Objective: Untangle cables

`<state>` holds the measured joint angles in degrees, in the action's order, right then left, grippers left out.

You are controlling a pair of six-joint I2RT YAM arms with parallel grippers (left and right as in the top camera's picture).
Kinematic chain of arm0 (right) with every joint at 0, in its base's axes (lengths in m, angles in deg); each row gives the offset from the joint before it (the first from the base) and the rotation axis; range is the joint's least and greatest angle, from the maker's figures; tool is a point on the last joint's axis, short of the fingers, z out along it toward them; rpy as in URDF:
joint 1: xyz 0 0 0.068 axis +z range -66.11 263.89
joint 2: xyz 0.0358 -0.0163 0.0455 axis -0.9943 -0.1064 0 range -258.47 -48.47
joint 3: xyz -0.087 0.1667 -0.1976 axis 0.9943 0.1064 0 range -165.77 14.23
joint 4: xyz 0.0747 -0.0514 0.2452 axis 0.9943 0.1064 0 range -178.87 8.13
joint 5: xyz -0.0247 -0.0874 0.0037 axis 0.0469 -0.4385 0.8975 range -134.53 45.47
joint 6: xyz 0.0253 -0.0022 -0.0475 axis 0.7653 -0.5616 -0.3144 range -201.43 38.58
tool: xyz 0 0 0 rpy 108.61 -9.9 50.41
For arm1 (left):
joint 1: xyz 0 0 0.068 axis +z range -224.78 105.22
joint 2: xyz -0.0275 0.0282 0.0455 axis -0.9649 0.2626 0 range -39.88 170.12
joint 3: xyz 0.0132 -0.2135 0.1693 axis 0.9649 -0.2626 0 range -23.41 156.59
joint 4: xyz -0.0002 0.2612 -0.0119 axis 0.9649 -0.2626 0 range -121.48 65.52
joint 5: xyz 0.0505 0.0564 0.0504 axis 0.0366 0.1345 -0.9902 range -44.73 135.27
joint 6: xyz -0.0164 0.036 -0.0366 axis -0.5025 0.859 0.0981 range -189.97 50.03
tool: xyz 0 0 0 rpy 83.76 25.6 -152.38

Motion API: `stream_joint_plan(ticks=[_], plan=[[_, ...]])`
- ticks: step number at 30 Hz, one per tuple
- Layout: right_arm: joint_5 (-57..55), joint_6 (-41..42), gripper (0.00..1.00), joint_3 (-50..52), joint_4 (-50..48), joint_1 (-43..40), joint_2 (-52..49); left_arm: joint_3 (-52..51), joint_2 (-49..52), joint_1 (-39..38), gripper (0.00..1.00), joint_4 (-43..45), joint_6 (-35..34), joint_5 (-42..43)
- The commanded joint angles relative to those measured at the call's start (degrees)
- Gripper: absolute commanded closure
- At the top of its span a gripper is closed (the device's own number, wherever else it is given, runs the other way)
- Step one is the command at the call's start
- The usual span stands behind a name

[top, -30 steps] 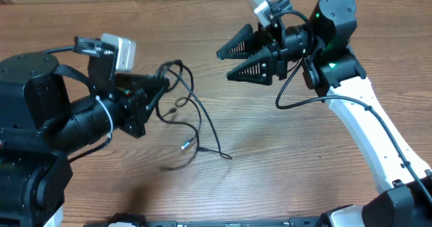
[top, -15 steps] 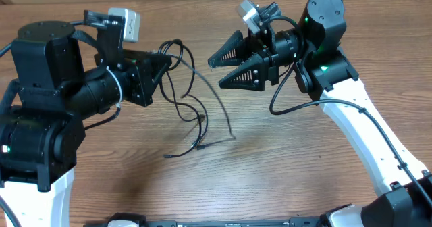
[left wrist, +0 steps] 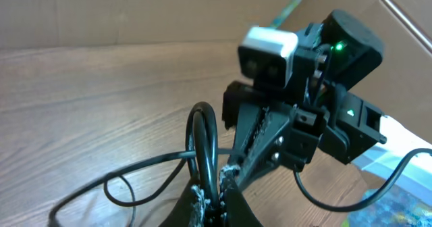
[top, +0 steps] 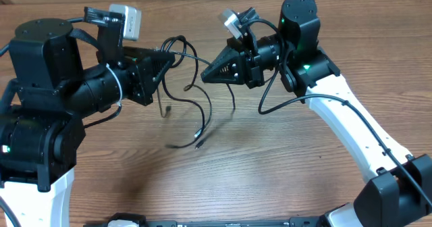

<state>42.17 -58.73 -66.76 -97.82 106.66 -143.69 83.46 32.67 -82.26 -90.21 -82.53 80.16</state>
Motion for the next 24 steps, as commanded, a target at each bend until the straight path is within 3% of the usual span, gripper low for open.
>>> stream_joint_plan(ticks=[1,5,17,24], plan=[[-2.43,-0.61,0.96,-0.35,-1.38,-4.04,0.04,0.98,0.04,0.2,0.96,-0.83,-0.15,0.94],[-2.47,1.7,0.96,-0.35,-5.25,-11.28,0.04,0.98,0.04,0.2,0.95,-1.53,0.81,0.92],[-2.54,23.67,0.96,-0.37,-27.17,-41.29,0.04,0.98,0.04,0.2,0.96,-3.1,1.46,0.87],[-3.96,24.63,0.96,-0.35,-27.85,-57.94,-0.07,0.98,0.04,0.2,0.96,-3.23,1.42,0.92]])
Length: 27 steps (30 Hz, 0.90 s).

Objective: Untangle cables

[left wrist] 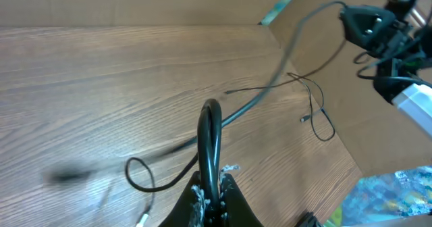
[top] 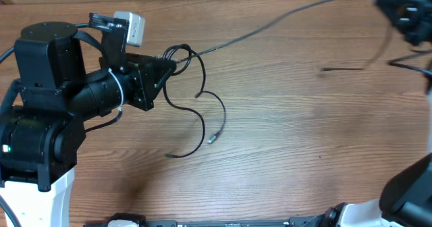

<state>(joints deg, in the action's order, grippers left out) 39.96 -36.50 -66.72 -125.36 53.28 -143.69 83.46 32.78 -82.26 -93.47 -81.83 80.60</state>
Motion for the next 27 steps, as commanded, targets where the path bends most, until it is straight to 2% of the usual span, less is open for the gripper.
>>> stream_joint_plan(ticks=[1,7,13,23,26,27], plan=[[-2.73,2.27,0.96,-0.39,-0.28,-6.84,-0.17,0.98,-0.07,0.2,0.96,-0.11,0.74,0.48],[-10.27,2.19,0.96,-0.42,0.37,-21.2,-2.91,0.98,-0.07,0.17,0.96,-2.27,0.72,0.5],[-16.59,1.31,0.96,-0.42,4.96,-31.28,-7.21,0.98,-0.07,0.17,0.96,-3.37,0.42,0.63],[-29.81,0.09,0.96,-0.52,5.55,-41.07,-8.96,0.98,-0.07,0.17,0.96,-3.65,-0.61,3.65],[-35.21,0.68,0.96,-0.52,9.01,-43.06,-8.94,0.98,-0.07,0.17,0.96,-3.67,-0.68,5.75],[-36.94,0.63,0.51,-0.52,10.6,-43.47,-8.94,0.98,-0.07,0.17,0.96,-3.65,-0.94,6.34]])
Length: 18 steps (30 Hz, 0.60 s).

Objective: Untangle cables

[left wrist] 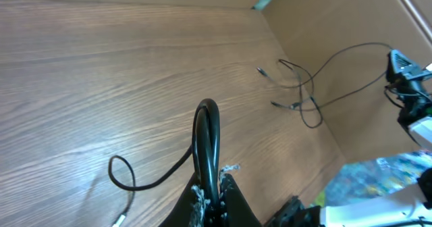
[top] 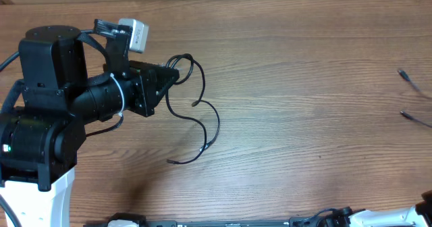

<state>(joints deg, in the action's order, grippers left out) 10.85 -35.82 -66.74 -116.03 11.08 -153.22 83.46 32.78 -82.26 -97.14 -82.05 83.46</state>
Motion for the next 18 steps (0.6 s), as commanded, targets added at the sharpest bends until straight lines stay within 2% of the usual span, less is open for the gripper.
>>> stream_joint_plan(ticks=[1,5,9,11,14,18], plan=[[-9.35,-0.59,0.0,-0.5,2.91,-1.55,0.59,0.98,-0.07,0.17,0.96,0.02,-0.87,3.56],[-9.44,-3.74,0.0,-0.5,5.77,-1.95,0.59,0.98,-0.07,0.17,0.96,0.02,-0.87,3.87],[-4.55,-3.61,0.0,-0.5,1.03,-1.2,0.59,0.98,-0.07,0.17,0.96,0.04,-0.81,4.92],[-0.66,-2.95,0.0,-0.52,-4.57,-0.15,0.59,0.98,-0.07,0.17,0.96,0.04,-0.79,4.94],[5.29,2.32,0.0,-0.55,-15.39,2.08,0.66,0.98,-0.09,0.17,0.96,0.04,-0.72,4.94],[12.33,14.45,0.0,-0.55,-33.18,6.8,0.66,0.98,-0.09,0.17,0.96,0.07,0.35,4.94]])
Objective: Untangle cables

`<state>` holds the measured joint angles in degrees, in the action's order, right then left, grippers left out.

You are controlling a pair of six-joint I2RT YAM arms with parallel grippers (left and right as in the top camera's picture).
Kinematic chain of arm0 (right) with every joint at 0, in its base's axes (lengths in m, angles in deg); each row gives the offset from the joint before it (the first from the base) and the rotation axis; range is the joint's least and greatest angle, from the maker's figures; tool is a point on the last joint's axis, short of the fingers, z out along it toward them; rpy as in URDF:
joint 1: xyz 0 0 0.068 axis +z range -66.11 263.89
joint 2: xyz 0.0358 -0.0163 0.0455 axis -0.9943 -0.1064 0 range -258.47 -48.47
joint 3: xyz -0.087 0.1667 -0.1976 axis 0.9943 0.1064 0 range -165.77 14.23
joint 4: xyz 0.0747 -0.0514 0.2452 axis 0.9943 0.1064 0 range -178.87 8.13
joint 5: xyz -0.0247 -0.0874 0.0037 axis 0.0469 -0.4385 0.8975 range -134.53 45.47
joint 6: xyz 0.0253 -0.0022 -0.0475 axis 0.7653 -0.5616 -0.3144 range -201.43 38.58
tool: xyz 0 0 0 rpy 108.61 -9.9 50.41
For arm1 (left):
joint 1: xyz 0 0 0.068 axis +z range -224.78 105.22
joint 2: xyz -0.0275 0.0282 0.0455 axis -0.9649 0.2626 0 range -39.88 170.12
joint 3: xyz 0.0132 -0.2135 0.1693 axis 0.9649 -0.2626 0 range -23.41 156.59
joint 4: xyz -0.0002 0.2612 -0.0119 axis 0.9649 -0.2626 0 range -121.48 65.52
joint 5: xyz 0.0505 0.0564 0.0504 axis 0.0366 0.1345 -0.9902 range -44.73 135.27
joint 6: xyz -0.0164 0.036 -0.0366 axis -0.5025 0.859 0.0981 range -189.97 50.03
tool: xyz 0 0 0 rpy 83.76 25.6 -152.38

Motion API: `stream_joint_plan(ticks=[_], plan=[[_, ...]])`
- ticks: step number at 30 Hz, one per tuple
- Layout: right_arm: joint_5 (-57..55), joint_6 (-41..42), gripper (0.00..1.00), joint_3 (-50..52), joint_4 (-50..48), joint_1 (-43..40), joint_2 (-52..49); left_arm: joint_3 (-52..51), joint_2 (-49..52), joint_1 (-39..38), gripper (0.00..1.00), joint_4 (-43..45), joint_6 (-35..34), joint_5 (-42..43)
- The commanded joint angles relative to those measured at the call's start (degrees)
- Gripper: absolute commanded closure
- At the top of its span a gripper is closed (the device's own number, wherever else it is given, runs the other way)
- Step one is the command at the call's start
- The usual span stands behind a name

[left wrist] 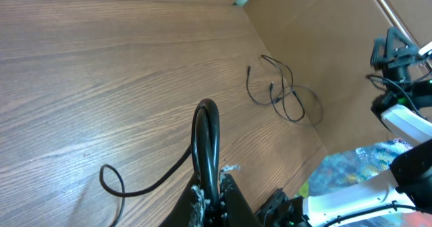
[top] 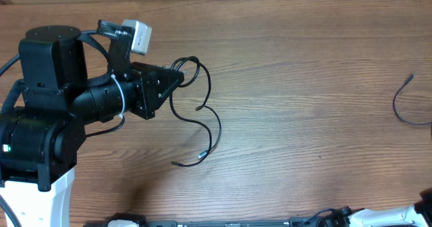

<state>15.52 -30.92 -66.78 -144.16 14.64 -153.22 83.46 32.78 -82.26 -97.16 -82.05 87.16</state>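
Note:
My left gripper (top: 177,78) is shut on a doubled loop of thick black cable (top: 204,92). In the left wrist view the loop (left wrist: 206,129) stands up out of the gripper (left wrist: 210,186), and its tail curls onto the wood. The cable's free ends rest on the table below the gripper. A second, thinner cable (top: 399,111) lies at the table's far right; it is a loose heap (left wrist: 277,92) in the wrist view, apart from the first. The right gripper (left wrist: 393,51) shows small at the wrist view's right edge, its fingers too small to read.
The wooden table (top: 304,85) stretches between the two cables. A cardboard wall (left wrist: 317,24) stands along the table's far side. Something colourful (left wrist: 344,169) lies beyond the table edge. My left arm's bulky base (top: 40,125) fills the left side.
The thin cable hung from the right gripper at the far right; now it lies heaped on the table, apart from that gripper. My left gripper has shifted slightly right, still holding the black loop.
Both grippers were close together at the back of the table with the cables snarled between them. Then the right gripper was at the far right with a thin cable stretched out from the left bundle. Later that cable was free, and now it rests alone at the right.

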Motion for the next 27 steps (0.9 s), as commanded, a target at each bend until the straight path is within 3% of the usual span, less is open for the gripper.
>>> stream_joint_plan(ticks=[1,10,15,20,23,27], plan=[[8.72,12.28,0.0,-0.5,-8.66,4.61,0.66,0.98,-0.09,0.17,0.96,0.09,0.61,1.25],[16.48,28.92,0.0,-0.5,-31.32,20.13,1.62,1.14,-1.44,1.99,0.95,-0.02,6.14,0.04],[29.27,29.24,0.0,-0.5,-32.7,29.94,3.56,1.79,-2.1,5.31,0.94,-1.97,9.2,-4.39],[29.86,35.19,0.0,-0.48,-35.26,38.49,5.31,1.95,-2.19,5.44,0.95,-6.4,12.15,-10.54],[29.86,35.23,0.0,-0.48,-35.3,44.15,6.54,1.95,-2.19,5.42,0.95,-8.26,12.11,-8.24],[29.86,35.26,0.0,-0.48,-35.28,52.26,7.13,1.95,-2.19,5.42,0.95,-8.07,14.62,1.97]])
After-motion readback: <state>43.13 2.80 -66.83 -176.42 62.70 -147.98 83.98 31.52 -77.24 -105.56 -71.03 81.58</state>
